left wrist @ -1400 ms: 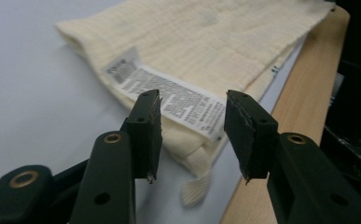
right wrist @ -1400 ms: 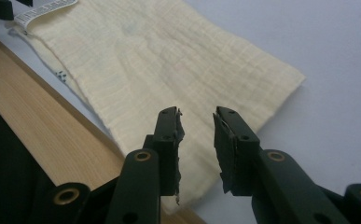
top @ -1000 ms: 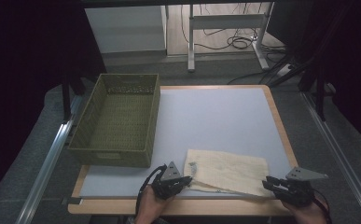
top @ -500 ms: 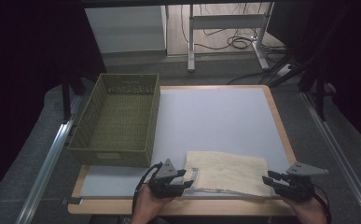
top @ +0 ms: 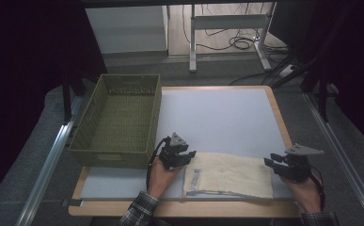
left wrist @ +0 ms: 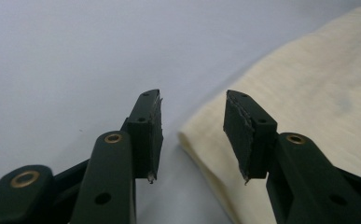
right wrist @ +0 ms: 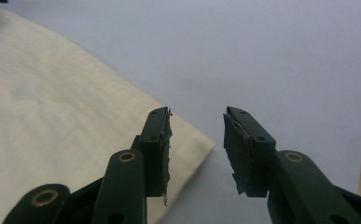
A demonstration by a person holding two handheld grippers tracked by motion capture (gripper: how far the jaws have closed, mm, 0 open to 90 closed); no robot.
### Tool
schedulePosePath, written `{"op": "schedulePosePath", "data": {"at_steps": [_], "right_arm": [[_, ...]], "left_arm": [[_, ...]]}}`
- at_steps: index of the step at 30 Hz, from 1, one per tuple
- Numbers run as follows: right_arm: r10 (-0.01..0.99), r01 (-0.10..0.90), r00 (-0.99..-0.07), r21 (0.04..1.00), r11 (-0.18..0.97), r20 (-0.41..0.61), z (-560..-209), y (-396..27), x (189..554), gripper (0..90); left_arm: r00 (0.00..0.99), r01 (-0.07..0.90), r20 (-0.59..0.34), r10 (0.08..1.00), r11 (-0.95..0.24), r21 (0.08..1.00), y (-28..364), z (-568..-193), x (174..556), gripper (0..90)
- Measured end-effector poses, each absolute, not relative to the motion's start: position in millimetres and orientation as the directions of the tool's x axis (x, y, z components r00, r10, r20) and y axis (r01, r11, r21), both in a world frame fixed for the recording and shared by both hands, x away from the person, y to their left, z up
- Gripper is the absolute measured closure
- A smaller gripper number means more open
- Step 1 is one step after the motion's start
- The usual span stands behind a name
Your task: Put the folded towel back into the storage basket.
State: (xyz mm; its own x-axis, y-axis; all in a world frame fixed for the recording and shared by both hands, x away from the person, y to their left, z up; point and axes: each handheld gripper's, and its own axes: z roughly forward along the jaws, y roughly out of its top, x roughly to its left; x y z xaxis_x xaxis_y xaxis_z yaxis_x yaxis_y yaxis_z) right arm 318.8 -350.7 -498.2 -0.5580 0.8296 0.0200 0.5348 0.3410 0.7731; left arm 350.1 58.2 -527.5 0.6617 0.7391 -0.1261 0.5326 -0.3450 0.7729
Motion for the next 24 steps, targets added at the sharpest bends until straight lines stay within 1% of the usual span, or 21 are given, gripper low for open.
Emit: {"op": "schedulePosePath", "data": {"at_steps": [2,5,7,9,10,11,13,14,16,17,19,24], "right_arm": [[0.837,0.548,-0.546,0.765,0.339,0.02,-504.0,-352.0,325.8,60.7],[0.833,0.564,-0.553,0.752,0.341,0.036,-513.0,-352.7,331.5,60.4],[0.824,0.567,-0.566,0.739,0.362,0.031,-518.5,-351.6,330.9,60.4],[0.818,0.558,-0.574,0.744,0.366,0.028,-521.6,-350.7,328.3,61.0],[0.819,0.556,-0.573,0.747,0.365,0.026,-522.1,-350.6,327.5,62.8],[0.815,0.555,-0.578,0.747,0.366,0.03,-522.2,-350.5,327.0,67.2],[0.803,0.563,-0.593,0.744,0.358,0.063,-522.3,-349.9,327.3,80.6],[0.797,0.573,-0.599,0.739,0.355,0.082,-522.0,-349.1,327.5,83.9],[0.796,0.572,-0.602,0.728,0.378,0.06,-519.6,-346.0,327.5,85.8],[0.795,0.566,-0.606,0.723,0.395,0.04,-518.0,-344.2,327.6,86.0],[0.797,0.554,-0.603,0.728,0.404,0.017,-514.1,-341.8,328.6,86.1],[0.808,0.529,-0.589,0.753,0.392,-0.008,-500.0,-343.8,342.2,86.1]], "left_arm": [[0.653,0.548,-0.124,0.747,-0.353,0.758,57.2,-532.8,354.8,54.4],[0.658,0.543,-0.092,0.747,-0.387,0.745,55.7,-539.6,356.9,49.3],[0.659,0.547,-0.107,0.745,-0.376,0.748,56.0,-541.3,356.8,48.6],[0.663,0.542,-0.096,0.742,-0.389,0.745,54.8,-541.1,356.6,48.7],[0.668,0.538,-0.089,0.739,-0.396,0.744,54.2,-540.9,356.3,48.9],[0.675,0.535,-0.095,0.732,-0.397,0.746,53.7,-541.0,355.5,51.7],[0.683,0.533,-0.105,0.723,-0.394,0.749,52.2,-541.2,353.2,60.5],[0.688,0.537,-0.119,0.716,-0.392,0.747,51.9,-541.1,352.4,66.8],[0.709,0.53,-0.135,0.693,-0.396,0.75,50.7,-541.1,350.9,80.5],[0.713,0.519,-0.119,0.691,-0.407,0.751,49.6,-540.3,350.1,84.1],[0.717,0.499,-0.095,0.691,-0.413,0.762,48.6,-538.7,349.8,86.1],[0.7,0.477,-0.09,0.709,-0.369,0.798,52.6,-531.2,354.5,86.2]]}}
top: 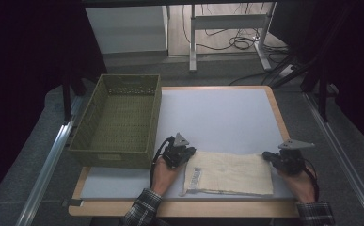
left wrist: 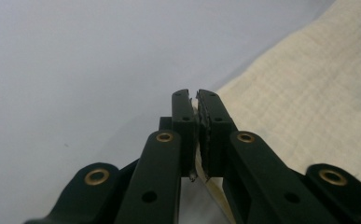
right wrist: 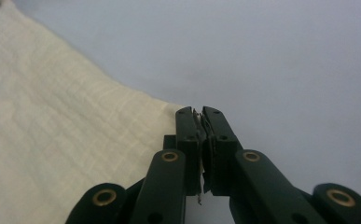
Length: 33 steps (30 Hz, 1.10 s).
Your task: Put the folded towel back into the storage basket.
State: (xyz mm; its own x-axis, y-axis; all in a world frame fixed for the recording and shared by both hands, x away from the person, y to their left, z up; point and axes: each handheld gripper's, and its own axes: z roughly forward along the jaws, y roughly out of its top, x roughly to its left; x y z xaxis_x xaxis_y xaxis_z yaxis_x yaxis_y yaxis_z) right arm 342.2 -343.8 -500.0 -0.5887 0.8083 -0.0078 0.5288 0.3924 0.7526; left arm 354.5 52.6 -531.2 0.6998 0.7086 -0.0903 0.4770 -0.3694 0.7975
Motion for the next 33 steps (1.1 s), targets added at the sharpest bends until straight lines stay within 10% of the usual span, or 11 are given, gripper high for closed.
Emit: {"op": "schedulePosePath", "data": {"at_steps": [18,33], "right_arm": [[0.834,0.564,-0.552,0.736,0.374,0.0,-506.5,-329.8,420.2,81.1],[0.805,0.552,-0.589,0.761,0.34,0.068,-493.5,-335.3,380.4,61.2]], "left_arm": [[0.63,0.513,-0.048,0.775,-0.369,0.775,53.2,-529.8,382.1,75.4],[0.625,0.539,-0.058,0.778,-0.377,0.753,56.2,-540.6,392.2,52.4]]}}
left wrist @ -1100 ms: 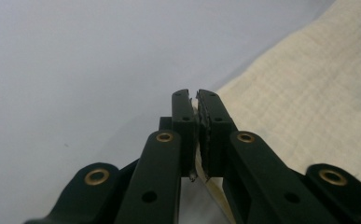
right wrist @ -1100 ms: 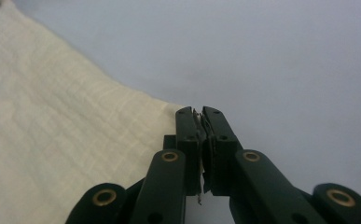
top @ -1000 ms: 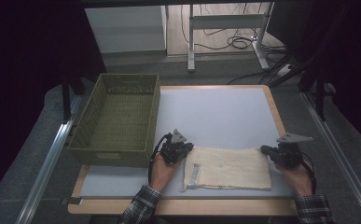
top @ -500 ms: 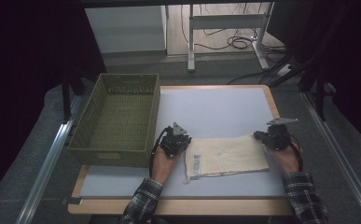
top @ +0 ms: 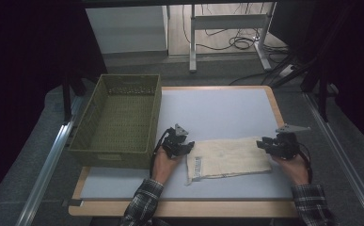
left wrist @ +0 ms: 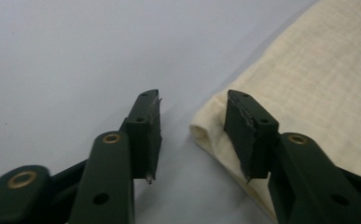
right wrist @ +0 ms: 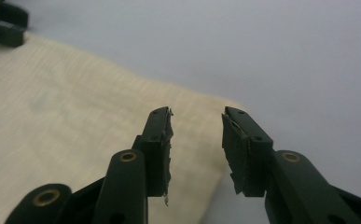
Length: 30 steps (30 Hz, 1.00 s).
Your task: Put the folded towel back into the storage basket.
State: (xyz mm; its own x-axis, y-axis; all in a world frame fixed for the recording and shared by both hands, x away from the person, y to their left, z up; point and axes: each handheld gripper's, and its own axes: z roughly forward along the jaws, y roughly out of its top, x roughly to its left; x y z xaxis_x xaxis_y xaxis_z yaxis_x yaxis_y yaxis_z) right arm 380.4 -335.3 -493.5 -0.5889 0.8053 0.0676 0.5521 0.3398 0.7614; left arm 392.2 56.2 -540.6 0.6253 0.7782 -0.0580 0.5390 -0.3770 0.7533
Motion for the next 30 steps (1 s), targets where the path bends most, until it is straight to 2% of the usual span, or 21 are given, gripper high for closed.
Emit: {"op": "schedulePosePath", "data": {"at_steps": [3,5,18,22,30], "right_arm": [[0.785,0.539,-0.617,0.756,0.372,0.054,-496.4,-328.9,368.3,59.6],[0.773,0.533,-0.631,0.757,0.378,0.058,-497.9,-325.2,361.7,58.6],[0.685,0.489,-0.725,0.755,0.437,0.073,-504.1,-281.9,334.3,55.9],[0.663,0.48,-0.745,0.753,0.449,0.08,-505.3,-263.3,330.9,50.1],[0.59,0.431,-0.803,0.759,0.488,0.077,-506.8,-222.3,323.6,49.9]], "left_arm": [[0.623,0.562,-0.096,0.777,-0.359,0.745,58.0,-541.4,394.8,45.5],[0.631,0.549,-0.069,0.772,-0.383,0.743,55.3,-541.5,393.5,42.2],[0.631,0.545,-0.064,0.773,-0.383,0.746,55.6,-542.4,393.2,42.3],[0.631,0.545,-0.067,0.773,-0.38,0.748,55.8,-542.7,393.3,42.4],[0.63,0.548,-0.072,0.773,-0.377,0.747,56.0,-542.8,393.4,42.6]]}}
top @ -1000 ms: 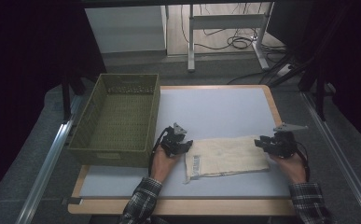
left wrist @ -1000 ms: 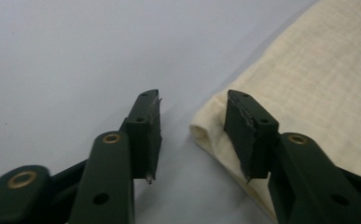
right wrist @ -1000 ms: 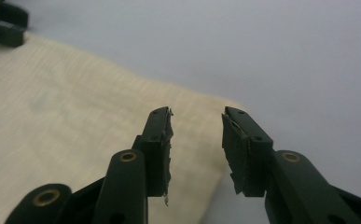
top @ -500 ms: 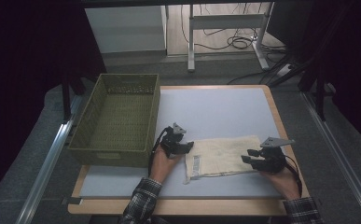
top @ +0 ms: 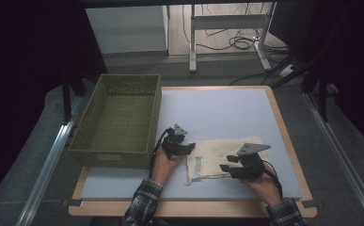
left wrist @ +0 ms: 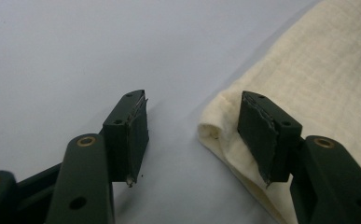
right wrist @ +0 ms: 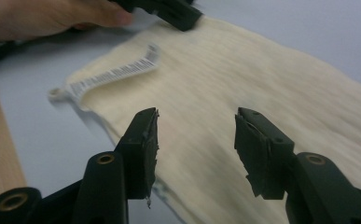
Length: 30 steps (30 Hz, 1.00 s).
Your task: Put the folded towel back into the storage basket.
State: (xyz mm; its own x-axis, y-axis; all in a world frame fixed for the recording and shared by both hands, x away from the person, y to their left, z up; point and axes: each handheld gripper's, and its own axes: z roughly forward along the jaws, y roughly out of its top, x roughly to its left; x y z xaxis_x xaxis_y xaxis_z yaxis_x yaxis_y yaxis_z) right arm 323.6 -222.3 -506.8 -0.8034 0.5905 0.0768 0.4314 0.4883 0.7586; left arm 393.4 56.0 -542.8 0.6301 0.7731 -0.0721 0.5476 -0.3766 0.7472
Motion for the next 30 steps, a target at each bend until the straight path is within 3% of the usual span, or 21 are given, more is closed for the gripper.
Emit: {"op": "schedulePosePath", "data": {"at_steps": [17,26,30], "right_arm": [[0.418,0.365,-0.899,0.745,0.558,0.128,-512.1,-135.4,311.4,56.6],[0.416,0.32,-0.909,0.709,0.628,0.043,-531.3,-113.0,308.4,56.8],[0.428,0.274,-0.902,0.702,0.658,-0.05,-531.9,-110.4,302.0,71.6]], "left_arm": [[0.63,0.547,-0.073,0.773,-0.376,0.748,56.2,-542.9,393.5,42.7],[0.629,0.549,-0.075,0.774,-0.374,0.748,56.3,-542.9,393.6,42.9],[0.621,0.553,-0.079,0.78,-0.364,0.749,57.0,-542.8,393.6,45.1]]}}
